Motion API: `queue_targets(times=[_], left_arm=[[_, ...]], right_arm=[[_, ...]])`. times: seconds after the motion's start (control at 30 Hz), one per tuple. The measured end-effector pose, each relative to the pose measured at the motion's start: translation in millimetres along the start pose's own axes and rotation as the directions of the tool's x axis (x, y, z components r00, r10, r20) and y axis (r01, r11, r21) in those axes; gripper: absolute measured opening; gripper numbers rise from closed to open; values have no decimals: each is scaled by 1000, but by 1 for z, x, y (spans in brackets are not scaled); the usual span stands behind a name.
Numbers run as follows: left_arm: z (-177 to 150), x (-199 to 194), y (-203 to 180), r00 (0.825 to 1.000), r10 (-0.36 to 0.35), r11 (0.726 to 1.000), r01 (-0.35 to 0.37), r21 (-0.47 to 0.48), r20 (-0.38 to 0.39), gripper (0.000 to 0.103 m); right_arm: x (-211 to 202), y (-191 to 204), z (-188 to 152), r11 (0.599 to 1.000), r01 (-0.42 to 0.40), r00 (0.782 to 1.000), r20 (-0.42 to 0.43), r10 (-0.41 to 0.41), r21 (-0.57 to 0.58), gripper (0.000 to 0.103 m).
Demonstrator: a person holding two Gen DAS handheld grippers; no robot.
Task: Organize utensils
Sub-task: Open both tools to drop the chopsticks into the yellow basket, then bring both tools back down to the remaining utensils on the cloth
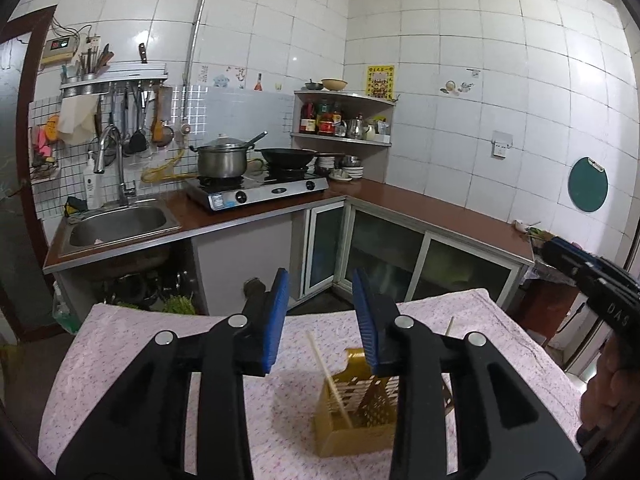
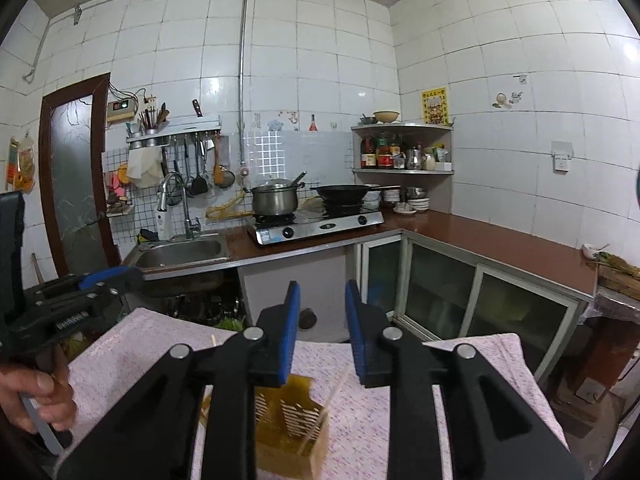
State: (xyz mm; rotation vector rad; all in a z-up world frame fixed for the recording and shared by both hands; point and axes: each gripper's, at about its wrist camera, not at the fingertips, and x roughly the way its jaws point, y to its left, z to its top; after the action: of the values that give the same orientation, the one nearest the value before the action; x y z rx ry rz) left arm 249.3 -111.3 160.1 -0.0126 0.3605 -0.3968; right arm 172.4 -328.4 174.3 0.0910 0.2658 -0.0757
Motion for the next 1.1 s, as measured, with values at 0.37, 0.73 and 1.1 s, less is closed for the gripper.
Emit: queue_targets(times=[0.37, 0.73, 1.1], left_arm=[[-80, -59, 48, 991, 73, 996, -79, -50, -110, 35], [-212, -100, 59, 945, 83, 984, -128, -123, -318, 39], [-258, -103, 30, 918, 29, 992, -76, -104, -396, 39]], right_arm=[[-50, -46, -74, 994, 97, 988, -124, -90, 55, 24], [-99, -46, -208, 987, 136, 934, -343, -98, 88, 24], [-103, -26, -249, 993, 92, 905, -422, -52, 75, 24]])
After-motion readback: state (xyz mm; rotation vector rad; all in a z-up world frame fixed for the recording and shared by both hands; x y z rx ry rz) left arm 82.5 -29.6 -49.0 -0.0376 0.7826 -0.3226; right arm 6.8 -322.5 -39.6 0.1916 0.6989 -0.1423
